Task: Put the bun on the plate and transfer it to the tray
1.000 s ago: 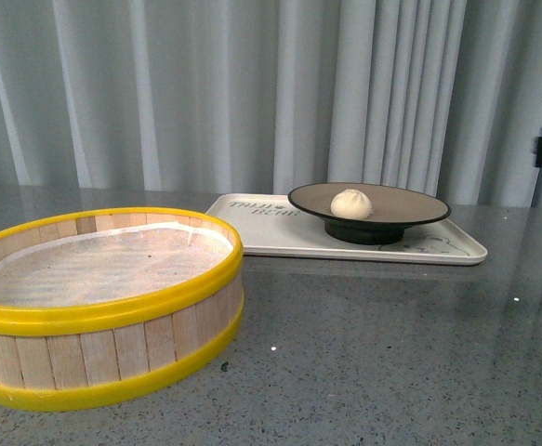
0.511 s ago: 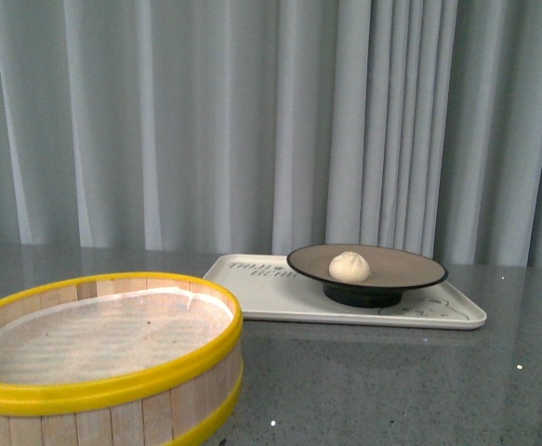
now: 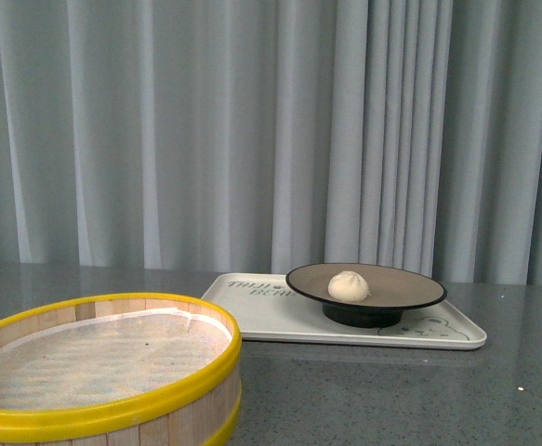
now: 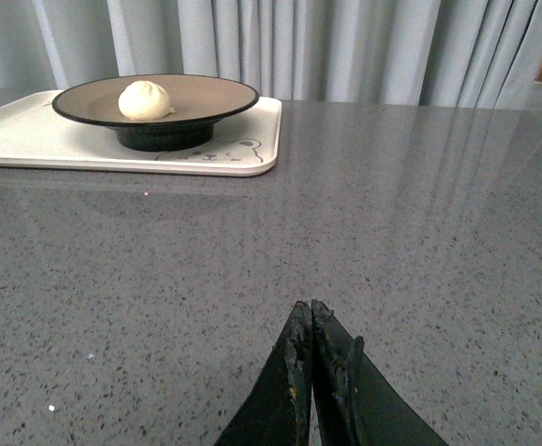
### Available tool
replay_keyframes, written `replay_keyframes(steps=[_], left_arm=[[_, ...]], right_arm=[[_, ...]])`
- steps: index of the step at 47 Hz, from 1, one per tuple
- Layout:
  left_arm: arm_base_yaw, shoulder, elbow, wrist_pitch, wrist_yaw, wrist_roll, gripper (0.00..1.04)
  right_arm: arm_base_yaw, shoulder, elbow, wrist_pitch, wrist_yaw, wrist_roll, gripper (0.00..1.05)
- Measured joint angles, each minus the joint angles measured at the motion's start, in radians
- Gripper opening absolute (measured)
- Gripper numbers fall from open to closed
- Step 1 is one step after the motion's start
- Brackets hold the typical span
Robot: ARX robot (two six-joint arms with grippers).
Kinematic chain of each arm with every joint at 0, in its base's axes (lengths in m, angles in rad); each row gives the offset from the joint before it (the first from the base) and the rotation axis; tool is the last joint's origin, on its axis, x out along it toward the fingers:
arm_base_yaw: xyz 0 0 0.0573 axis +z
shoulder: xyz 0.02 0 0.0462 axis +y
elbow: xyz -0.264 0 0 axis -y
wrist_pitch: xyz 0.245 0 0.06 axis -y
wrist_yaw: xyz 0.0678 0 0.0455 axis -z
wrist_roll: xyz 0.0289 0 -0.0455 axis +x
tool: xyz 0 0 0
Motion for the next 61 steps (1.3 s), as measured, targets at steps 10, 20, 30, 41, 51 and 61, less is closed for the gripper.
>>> replay_keyframes(steps=[10, 20, 30, 41, 51, 61], left_arm=[[0.0, 0.0, 0.0, 0.0, 0.0, 0.0, 0.98], [0.0, 0.0, 0.0, 0.0, 0.0, 0.0, 0.98], [0.0, 0.0, 0.0, 0.0, 0.0, 0.0, 0.98], [0.0, 0.0, 0.0, 0.0, 0.0, 0.0, 0.98], [0.0, 0.0, 0.0, 0.0, 0.0, 0.0, 0.98], [0.0, 0.0, 0.0, 0.0, 0.0, 0.0, 0.98]], right_arm=[[0.0, -0.105, -0.034, -0.068, 0.0, 0.0, 0.02], [0.0, -0.211, -0.094, -0.118, 0.0, 0.0, 0.02], [0.0, -0.325, -0.095, -0.216, 0.0, 0.0, 0.02], [0.0, -0.42, -0.095, -0.307, 0.0, 0.0, 0.02], [0.0, -0.505, -0.095, -0.391, -0.001, 0.0, 0.02], [0.0, -0.561, -0.095, -0.446, -0.001, 0.0, 0.02]])
